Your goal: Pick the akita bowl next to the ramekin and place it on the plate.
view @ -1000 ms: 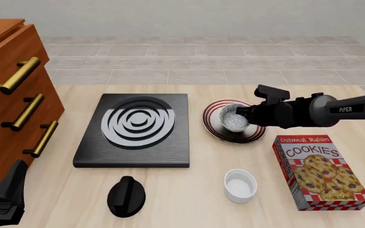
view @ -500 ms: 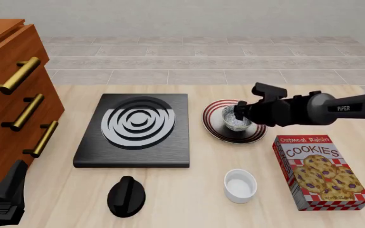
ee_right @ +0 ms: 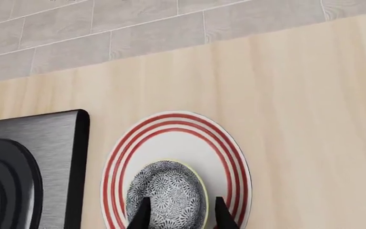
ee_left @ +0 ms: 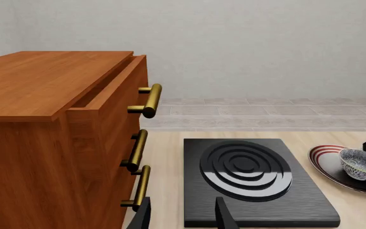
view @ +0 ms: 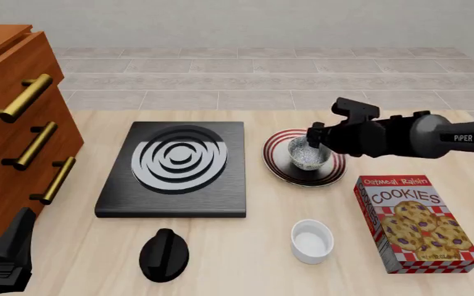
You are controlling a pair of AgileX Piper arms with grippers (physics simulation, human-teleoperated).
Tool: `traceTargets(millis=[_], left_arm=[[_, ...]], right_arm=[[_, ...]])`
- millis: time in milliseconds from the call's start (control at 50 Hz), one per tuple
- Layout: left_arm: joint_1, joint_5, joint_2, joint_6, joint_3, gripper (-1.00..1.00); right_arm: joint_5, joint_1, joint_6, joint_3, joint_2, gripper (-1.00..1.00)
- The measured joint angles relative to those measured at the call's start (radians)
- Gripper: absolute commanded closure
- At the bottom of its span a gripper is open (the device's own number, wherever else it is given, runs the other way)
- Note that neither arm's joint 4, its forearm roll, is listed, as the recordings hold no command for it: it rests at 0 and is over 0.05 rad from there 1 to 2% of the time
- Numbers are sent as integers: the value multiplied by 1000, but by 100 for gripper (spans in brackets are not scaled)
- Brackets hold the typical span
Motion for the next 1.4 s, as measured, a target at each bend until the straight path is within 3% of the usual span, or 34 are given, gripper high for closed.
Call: traceTargets(millis=[1400], left_arm=[[0,0,0,0,0,-100]], right_arm=[[68,-3,33,149,-319,-100]])
